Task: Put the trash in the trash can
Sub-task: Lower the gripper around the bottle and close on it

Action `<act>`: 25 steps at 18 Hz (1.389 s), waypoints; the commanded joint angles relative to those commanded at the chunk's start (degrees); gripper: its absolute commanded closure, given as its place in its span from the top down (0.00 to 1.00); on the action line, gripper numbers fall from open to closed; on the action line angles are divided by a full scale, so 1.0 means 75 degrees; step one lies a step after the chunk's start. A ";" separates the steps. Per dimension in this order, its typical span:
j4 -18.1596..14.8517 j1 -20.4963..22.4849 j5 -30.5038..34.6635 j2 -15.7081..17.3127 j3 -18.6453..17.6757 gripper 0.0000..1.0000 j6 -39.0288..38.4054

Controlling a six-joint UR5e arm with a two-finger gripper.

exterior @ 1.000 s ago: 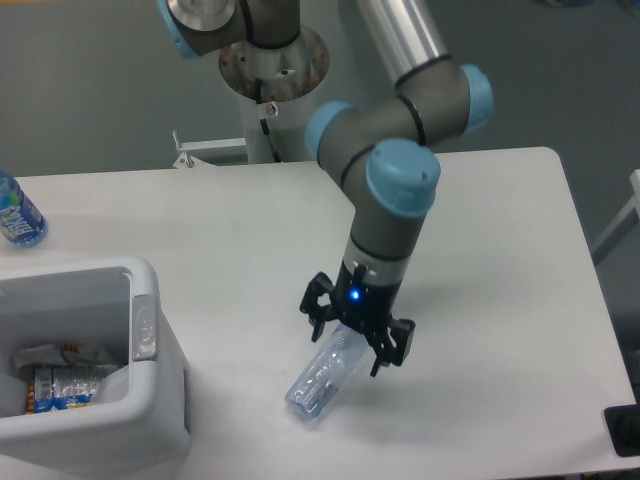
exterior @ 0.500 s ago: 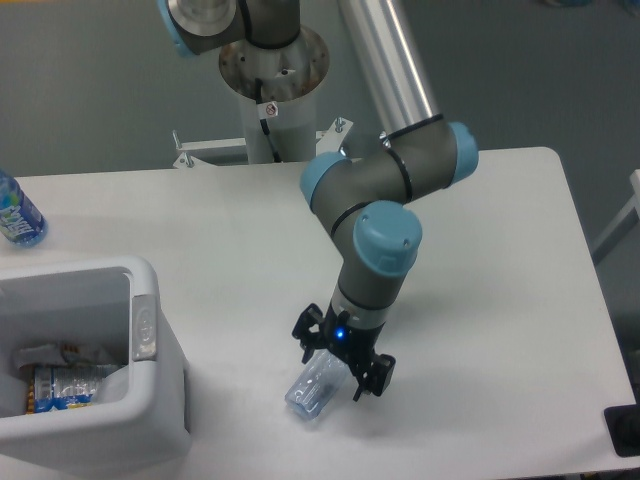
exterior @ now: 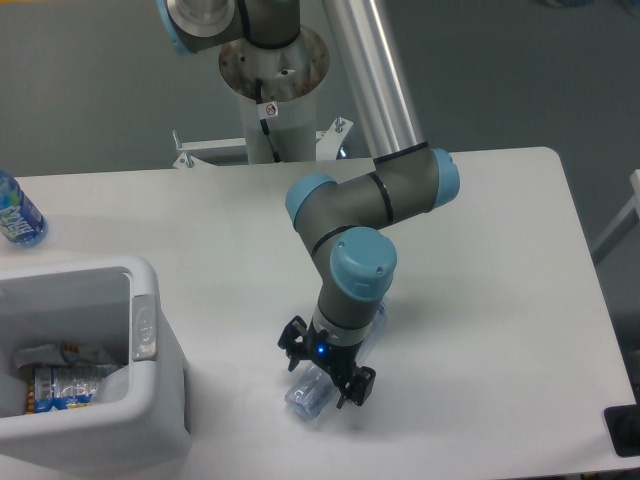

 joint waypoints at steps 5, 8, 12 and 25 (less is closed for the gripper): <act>0.0164 -0.0047 0.0235 -0.0117 -0.0012 1.00 0.0011; 0.0176 -0.0094 0.0376 -0.0164 -0.0012 0.96 0.0000; 0.0188 -0.0141 0.0575 -0.0153 -0.0047 0.80 0.0000; 0.0258 -0.0141 0.0576 -0.0094 -0.0024 0.59 -0.0176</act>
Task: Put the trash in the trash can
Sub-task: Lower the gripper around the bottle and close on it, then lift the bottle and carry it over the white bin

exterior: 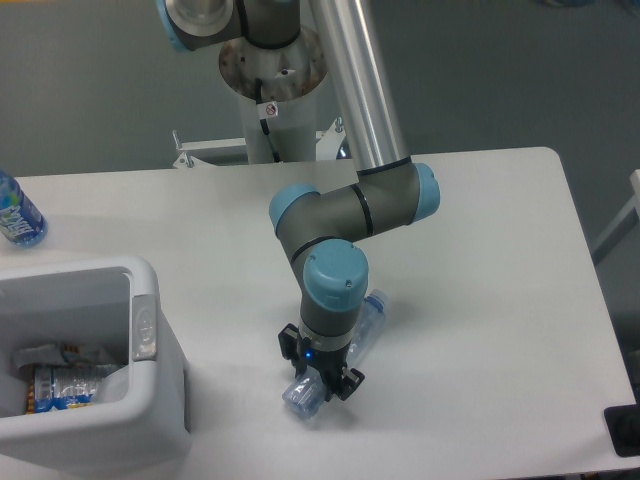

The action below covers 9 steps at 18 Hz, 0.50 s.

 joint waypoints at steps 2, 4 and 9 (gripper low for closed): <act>0.0000 0.0000 0.0000 0.0000 0.0012 0.59 -0.0012; 0.0000 0.0000 0.0000 0.0000 0.0047 0.59 -0.0012; 0.0012 0.0000 -0.0047 -0.0082 0.0421 0.59 -0.0350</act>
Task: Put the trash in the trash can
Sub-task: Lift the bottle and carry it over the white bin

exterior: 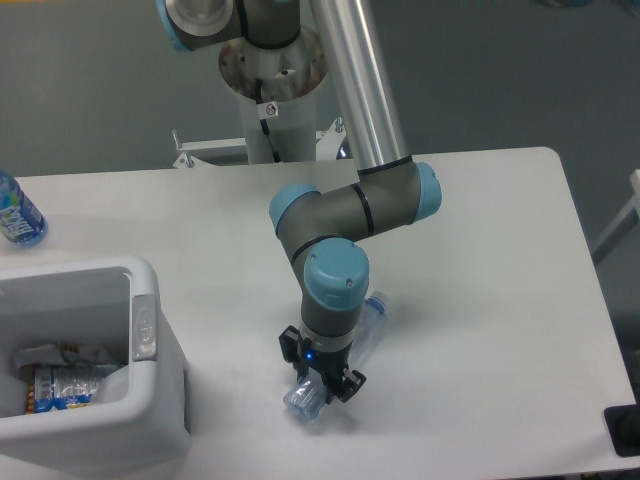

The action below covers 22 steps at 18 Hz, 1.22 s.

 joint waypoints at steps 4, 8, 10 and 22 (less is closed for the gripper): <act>0.0070 0.0000 -0.0315 -0.0222 0.0585 0.58 -0.0784; 0.0375 0.0000 -0.0784 -0.0516 0.1511 0.58 -0.2178; 0.0433 0.0000 -0.1089 -0.0411 0.1816 0.56 -0.2752; 0.0844 -0.0303 -0.2238 0.1030 0.3258 0.55 -0.5848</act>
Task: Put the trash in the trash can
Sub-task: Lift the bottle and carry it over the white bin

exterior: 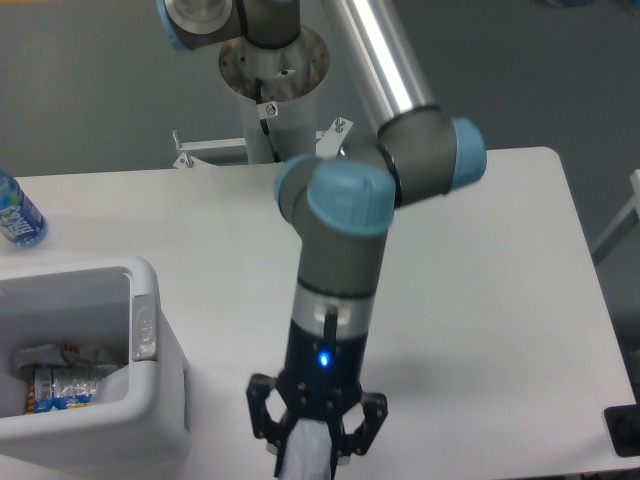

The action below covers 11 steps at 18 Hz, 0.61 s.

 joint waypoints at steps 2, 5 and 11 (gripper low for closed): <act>0.0140 -0.0247 -0.0070 0.0187 0.0048 0.55 -0.0059; 0.0305 -0.0446 -0.0305 0.0422 0.0048 0.55 -0.0212; 0.0305 -0.1277 -0.0317 0.0680 -0.0139 0.55 -0.0223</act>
